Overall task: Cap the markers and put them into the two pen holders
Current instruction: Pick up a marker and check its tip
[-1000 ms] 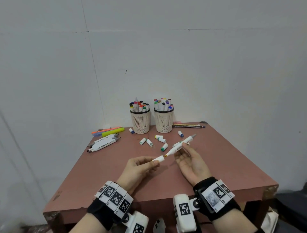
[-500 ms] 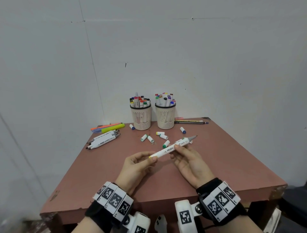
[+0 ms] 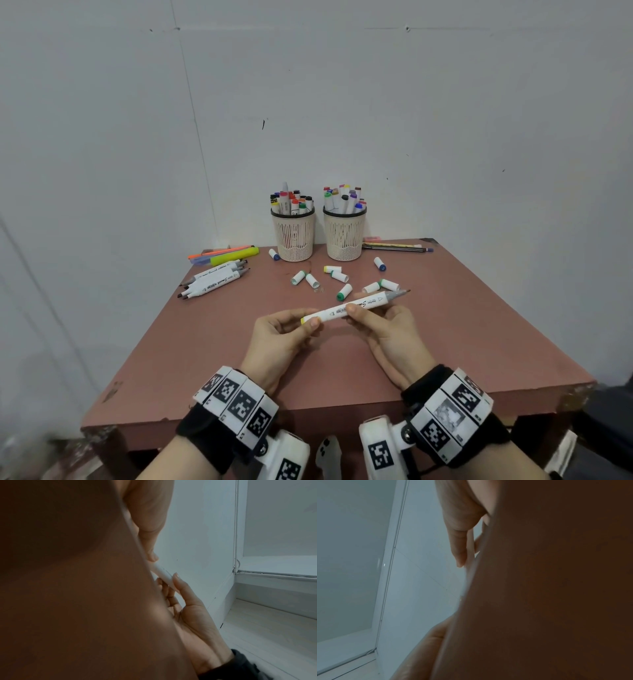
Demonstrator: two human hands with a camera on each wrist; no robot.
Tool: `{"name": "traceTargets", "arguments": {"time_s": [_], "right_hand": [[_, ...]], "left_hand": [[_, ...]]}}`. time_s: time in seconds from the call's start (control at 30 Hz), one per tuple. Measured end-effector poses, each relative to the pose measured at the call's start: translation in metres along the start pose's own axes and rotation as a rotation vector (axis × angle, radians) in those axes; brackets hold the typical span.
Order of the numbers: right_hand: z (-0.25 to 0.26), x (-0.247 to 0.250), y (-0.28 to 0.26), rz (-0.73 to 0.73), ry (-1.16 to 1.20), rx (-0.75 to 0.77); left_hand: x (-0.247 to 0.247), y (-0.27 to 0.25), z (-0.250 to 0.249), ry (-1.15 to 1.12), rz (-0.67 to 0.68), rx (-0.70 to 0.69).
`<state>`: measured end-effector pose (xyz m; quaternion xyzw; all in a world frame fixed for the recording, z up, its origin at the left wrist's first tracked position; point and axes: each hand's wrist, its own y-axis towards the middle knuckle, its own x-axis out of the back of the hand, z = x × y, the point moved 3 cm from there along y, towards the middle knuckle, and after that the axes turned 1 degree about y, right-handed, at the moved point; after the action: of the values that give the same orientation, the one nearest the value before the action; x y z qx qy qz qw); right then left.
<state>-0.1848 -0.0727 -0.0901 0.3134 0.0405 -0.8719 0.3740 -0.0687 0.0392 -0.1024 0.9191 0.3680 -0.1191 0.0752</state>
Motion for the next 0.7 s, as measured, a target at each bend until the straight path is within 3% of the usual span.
{"name": "traceTargets", "arguments": {"time_s": [0.4, 0.7], "right_hand": [[-0.003, 0.001, -0.001, 0.031, -0.172, 0.06], [0.006, -0.008, -0.011, -0.057, -0.212, 0.149]], "left_hand": [[0.002, 0.001, 0.001, 0.018, 0.054, 0.024], [0.0, -0.001, -0.006, -0.112, 0.087, 0.053]]}}
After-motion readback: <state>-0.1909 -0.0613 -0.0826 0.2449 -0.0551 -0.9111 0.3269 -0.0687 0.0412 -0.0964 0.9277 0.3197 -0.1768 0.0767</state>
